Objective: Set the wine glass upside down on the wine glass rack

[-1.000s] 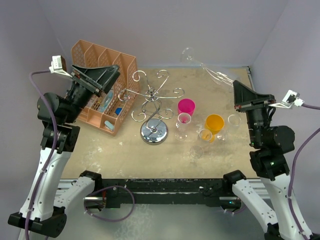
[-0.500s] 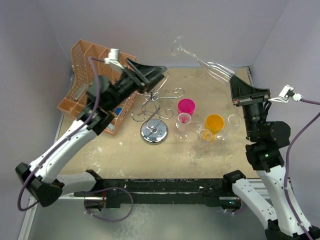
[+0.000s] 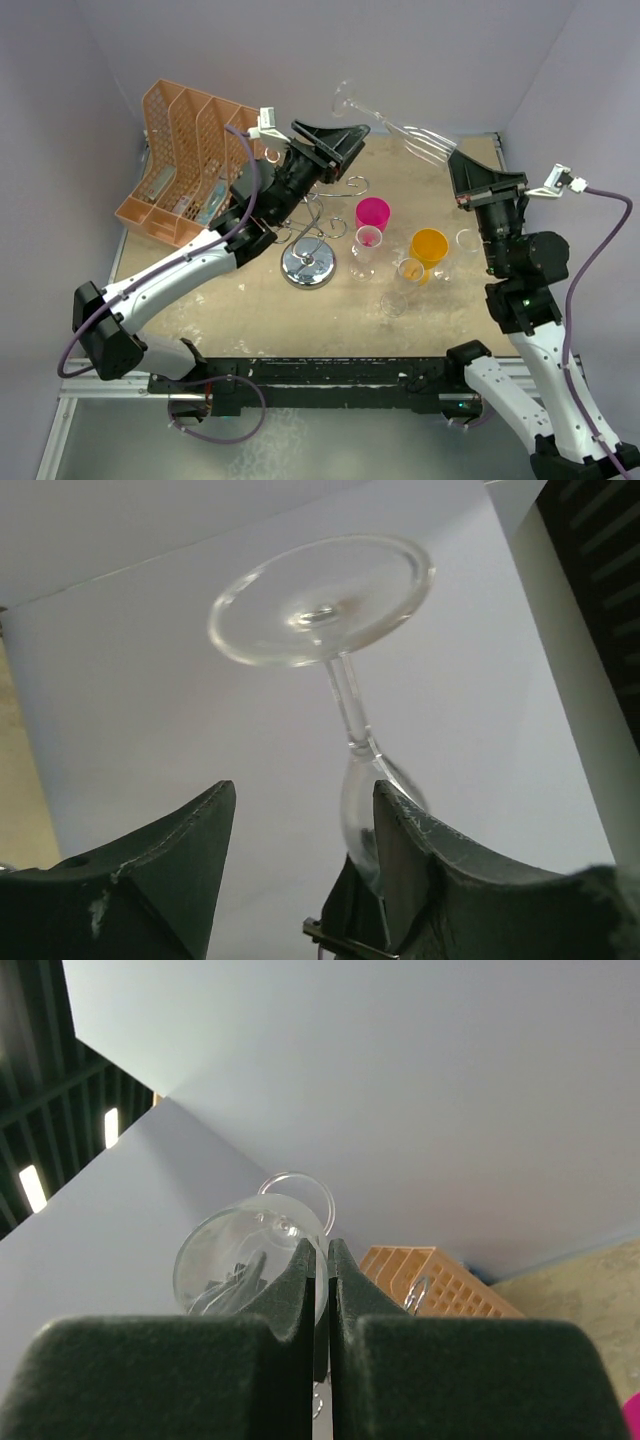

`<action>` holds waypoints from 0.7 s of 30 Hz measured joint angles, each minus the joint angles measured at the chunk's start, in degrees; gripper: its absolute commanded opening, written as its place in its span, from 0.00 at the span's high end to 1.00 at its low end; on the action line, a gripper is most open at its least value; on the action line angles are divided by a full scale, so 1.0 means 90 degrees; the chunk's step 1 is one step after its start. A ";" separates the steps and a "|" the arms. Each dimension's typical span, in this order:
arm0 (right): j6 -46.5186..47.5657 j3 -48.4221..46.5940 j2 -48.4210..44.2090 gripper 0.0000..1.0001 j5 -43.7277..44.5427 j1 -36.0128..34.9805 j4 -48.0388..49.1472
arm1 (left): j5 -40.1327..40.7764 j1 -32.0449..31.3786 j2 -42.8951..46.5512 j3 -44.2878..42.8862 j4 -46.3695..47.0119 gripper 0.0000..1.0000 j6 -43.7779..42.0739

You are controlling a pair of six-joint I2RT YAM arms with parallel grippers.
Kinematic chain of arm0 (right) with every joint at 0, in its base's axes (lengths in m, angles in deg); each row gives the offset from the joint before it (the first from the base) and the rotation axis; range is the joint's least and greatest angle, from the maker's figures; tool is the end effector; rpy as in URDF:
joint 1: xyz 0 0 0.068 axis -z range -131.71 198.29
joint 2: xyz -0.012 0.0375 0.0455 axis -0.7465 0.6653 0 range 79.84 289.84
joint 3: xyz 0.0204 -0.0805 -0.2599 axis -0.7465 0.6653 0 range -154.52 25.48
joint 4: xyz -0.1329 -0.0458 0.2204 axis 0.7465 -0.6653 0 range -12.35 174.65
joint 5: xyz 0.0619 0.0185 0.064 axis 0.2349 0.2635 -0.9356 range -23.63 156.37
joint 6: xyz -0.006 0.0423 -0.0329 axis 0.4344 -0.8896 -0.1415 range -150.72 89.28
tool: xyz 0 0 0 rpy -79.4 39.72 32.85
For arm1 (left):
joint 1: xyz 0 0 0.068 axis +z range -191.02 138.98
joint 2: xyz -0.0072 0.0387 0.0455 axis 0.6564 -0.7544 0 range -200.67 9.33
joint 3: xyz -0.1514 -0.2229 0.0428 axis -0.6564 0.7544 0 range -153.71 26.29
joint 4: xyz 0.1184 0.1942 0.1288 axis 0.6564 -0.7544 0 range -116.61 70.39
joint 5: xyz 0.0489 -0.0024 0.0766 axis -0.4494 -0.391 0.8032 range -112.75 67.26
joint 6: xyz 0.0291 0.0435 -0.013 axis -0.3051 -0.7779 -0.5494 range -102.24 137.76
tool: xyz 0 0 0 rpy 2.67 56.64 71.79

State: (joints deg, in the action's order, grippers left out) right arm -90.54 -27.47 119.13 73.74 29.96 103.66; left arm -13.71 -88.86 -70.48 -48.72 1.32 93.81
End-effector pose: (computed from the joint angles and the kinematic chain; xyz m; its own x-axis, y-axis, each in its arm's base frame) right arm 0.1263 0.0371 0.4558 0.0767 0.9285 -0.3634 -0.5483 0.3437 0.7624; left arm 0.2238 -0.2388 0.4429 -0.5673 -0.8014 -0.1893 0.3329 -0.0129 -0.9429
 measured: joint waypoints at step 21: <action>-0.0529 0.0180 0.0168 1.00 -0.0818 0.0000 -0.0066 | 0.1931 -0.0610 -0.0255 0.0000 0.1010 0.78 -0.0024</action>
State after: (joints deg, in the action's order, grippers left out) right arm -95.30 -25.85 120.64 66.38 29.96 103.07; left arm 3.67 -94.34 -72.77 -48.72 10.41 93.59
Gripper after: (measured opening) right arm 0.021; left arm 0.239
